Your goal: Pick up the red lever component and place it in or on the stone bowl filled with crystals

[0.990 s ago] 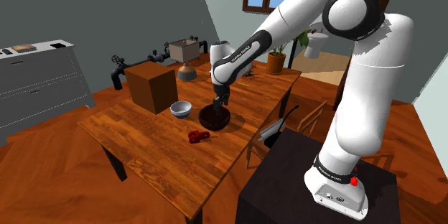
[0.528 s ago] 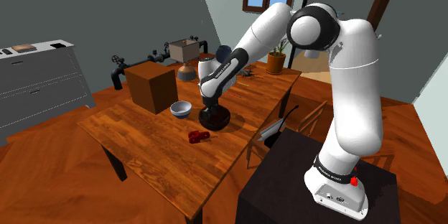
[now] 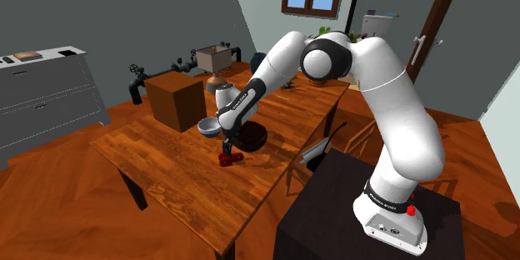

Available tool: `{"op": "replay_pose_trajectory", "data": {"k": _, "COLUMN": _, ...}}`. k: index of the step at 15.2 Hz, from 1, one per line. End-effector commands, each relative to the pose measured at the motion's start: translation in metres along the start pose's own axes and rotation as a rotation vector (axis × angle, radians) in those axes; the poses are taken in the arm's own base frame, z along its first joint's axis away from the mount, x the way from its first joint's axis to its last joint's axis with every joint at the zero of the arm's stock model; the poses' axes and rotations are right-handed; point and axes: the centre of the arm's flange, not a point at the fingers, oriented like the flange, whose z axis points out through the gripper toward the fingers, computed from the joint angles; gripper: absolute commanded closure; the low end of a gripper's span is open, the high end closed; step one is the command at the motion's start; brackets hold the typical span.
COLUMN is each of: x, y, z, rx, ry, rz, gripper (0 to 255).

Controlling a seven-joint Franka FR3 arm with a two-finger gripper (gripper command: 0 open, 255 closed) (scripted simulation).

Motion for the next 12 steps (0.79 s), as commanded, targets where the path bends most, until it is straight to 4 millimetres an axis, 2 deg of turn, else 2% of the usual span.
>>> {"op": "replay_pose_trajectory", "data": {"k": 1, "x": 0.018, "y": -0.003, "z": 0.02, "rx": 0.002, "ry": 0.001, "rz": -0.02, "gripper": 0}}
{"op": "replay_pose_trajectory", "data": {"k": 9, "x": 0.02, "y": -0.004, "z": 0.062, "rx": 0.002, "ry": 0.001, "rz": -0.022, "gripper": 0}}
{"op": "replay_pose_trajectory", "data": {"k": 12, "x": 0.02, "y": -0.004, "z": 0.062, "rx": 0.002, "ry": 0.001, "rz": -0.022, "gripper": 0}}
